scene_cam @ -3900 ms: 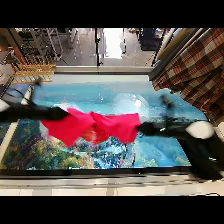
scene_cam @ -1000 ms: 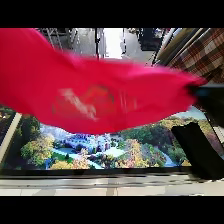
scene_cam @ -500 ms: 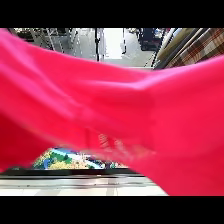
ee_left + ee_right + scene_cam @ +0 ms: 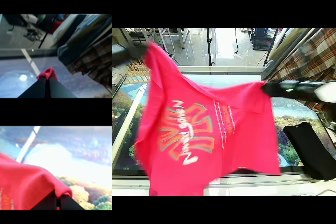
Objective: Fold the clothes and pants, and hang the long-sleeved shirts on hangers.
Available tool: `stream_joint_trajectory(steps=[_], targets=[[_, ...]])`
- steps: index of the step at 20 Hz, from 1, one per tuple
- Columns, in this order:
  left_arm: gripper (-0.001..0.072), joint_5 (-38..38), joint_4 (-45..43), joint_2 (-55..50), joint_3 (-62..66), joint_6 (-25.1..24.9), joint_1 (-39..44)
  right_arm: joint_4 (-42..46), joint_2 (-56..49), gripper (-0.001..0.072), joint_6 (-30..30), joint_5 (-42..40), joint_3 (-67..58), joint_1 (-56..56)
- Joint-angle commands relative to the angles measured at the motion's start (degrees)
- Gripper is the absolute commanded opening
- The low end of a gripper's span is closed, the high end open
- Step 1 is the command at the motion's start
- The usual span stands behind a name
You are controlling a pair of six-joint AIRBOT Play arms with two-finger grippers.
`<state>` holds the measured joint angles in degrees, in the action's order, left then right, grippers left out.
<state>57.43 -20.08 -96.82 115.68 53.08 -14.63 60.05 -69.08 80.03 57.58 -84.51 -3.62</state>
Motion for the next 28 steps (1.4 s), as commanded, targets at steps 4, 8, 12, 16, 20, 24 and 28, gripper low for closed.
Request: stream_joint_trajectory(steps=[4,8,12,16,20,24,28], targets=[[0.0009,-7.98,-6.93,-17.46,0.11,3.26,0.87,-5.18,-26.67,0.0025,-0.15,-29.14,3.67,0.02],[0.0637,-2.21,-10.14,-15.26,0.28,8.59,-1.84,-0.9,-26.4,0.0656,-0.22,-21.35,2.27,2.01],[0.0396,30.93,-31.41,-14.75,-1.25,29.86,-6.84,0.81,-24.9,0.0648,-1.29,0.68,1.73,10.93],[0.0308,37.18,-42.91,-5.75,-20.72,28.92,-4.42,-0.63,-25.97,0.064,-5.14,14.25,1.95,20.31],[0.0653,25.94,-42.12,8.94,-47.19,27.17,-0.63,-5.9,-31.15,0.0631,-10.62,17.46,1.88,24.7],[0.0652,17.66,-37.68,15.85,-63.39,24.24,0.37,-10.45,-38.6,0.0583,-15.37,19.96,-1.09,25.05],[0.065,13.14,-32.89,15.74,-66.2,21.24,0.57,-10.36,-44.06,0.0583,-16.39,22.16,-6.36,25.05]])
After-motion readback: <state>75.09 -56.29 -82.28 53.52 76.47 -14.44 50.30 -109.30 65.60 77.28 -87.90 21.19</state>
